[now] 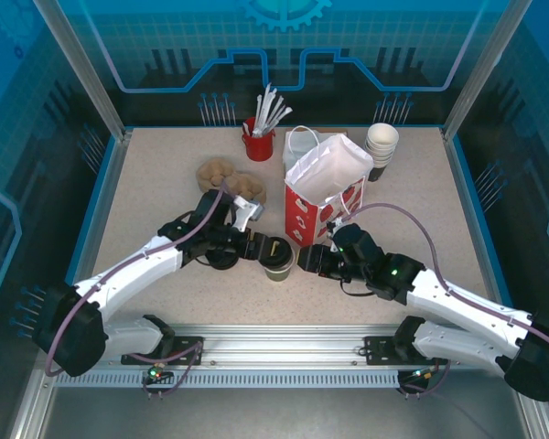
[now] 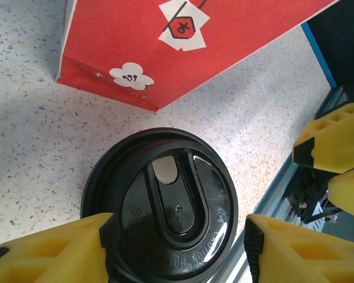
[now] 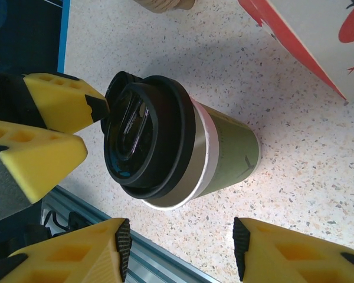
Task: Pack the takeout coffee
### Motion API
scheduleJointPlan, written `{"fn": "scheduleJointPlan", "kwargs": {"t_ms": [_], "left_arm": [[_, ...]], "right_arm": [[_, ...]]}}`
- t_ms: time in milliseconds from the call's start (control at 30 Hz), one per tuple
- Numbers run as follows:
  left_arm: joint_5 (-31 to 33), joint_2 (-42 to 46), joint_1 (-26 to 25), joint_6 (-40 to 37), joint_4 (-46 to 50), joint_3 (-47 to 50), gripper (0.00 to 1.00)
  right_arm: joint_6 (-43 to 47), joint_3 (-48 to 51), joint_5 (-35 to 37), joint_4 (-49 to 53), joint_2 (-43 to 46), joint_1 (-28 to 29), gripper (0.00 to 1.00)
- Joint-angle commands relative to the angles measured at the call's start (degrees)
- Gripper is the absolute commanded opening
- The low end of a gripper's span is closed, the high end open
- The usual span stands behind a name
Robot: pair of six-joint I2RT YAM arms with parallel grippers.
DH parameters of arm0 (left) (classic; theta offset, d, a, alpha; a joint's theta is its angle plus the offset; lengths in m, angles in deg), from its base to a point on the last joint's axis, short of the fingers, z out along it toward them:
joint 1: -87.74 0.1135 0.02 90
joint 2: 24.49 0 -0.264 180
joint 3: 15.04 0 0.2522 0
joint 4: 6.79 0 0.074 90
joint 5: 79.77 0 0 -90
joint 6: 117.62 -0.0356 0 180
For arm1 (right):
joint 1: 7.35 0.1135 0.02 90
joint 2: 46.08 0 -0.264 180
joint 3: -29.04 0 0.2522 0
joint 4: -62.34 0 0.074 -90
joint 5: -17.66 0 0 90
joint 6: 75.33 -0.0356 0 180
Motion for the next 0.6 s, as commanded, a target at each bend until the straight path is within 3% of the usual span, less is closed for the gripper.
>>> {"fn": "scheduleJointPlan", "kwargs": {"t_ms": [0, 567], "left_arm": [[-1.2, 1.4, -1.0, 0.1, -0.7, -0.7, 0.6], [-0.5, 3.1, -5.1, 2.2, -0.5, -0.8, 0.61]], "right_arm": [[-0.4, 0.9, 1.2, 0.2, 0.4, 0.7, 0.52], [-2.3, 2.4, 1.2, -1.0, -0.6, 0.7, 0.55]]}}
